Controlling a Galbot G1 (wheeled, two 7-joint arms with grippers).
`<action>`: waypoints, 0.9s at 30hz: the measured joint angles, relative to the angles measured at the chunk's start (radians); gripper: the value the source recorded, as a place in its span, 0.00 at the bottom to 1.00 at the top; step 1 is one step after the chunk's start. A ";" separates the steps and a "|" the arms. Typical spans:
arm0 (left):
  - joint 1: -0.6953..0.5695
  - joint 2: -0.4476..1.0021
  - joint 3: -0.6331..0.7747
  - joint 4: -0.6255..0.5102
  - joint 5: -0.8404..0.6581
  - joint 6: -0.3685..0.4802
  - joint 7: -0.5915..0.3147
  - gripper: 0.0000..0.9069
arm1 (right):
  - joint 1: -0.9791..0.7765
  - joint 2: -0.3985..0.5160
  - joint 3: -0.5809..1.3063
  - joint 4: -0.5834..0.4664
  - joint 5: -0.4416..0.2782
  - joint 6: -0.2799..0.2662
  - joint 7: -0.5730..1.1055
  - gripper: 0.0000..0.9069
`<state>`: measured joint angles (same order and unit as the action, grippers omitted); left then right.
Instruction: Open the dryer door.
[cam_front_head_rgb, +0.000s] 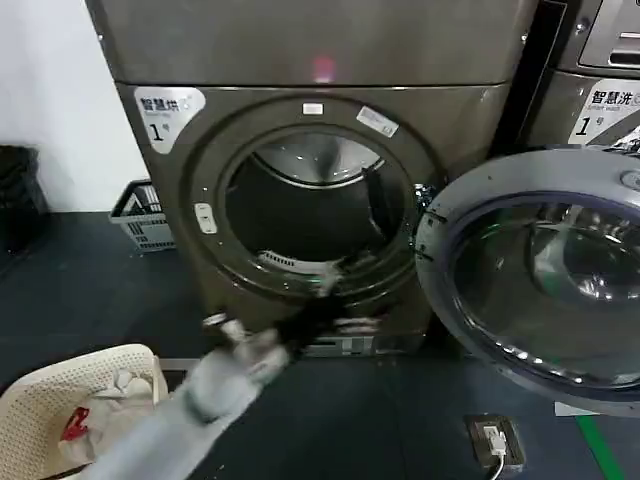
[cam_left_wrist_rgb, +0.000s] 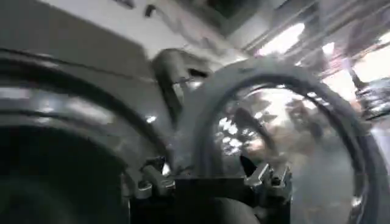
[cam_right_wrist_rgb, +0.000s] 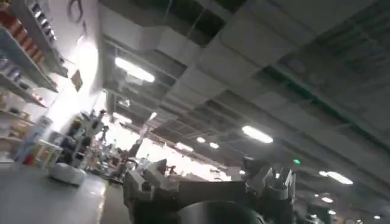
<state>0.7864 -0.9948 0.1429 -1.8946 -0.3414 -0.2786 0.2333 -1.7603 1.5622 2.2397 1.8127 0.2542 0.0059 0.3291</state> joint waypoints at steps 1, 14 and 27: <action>0.047 0.035 -0.039 -0.040 -0.013 0.018 -0.018 1.00 | 0.002 -0.001 -0.009 0.001 0.000 0.005 -0.004 1.00; 0.525 0.252 -0.526 -0.367 -0.554 0.621 -0.555 1.00 | 0.038 -0.022 -0.121 0.047 0.020 0.024 -0.036 1.00; 0.597 0.352 -0.790 -0.354 -1.439 0.991 -1.357 1.00 | 0.036 -0.051 -0.162 -0.012 0.064 0.075 -0.057 1.00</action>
<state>1.3838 -0.6427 -0.6474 -2.2482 -1.7801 0.7122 -1.1233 -1.7239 1.5108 2.0773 1.8011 0.3183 0.0810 0.2724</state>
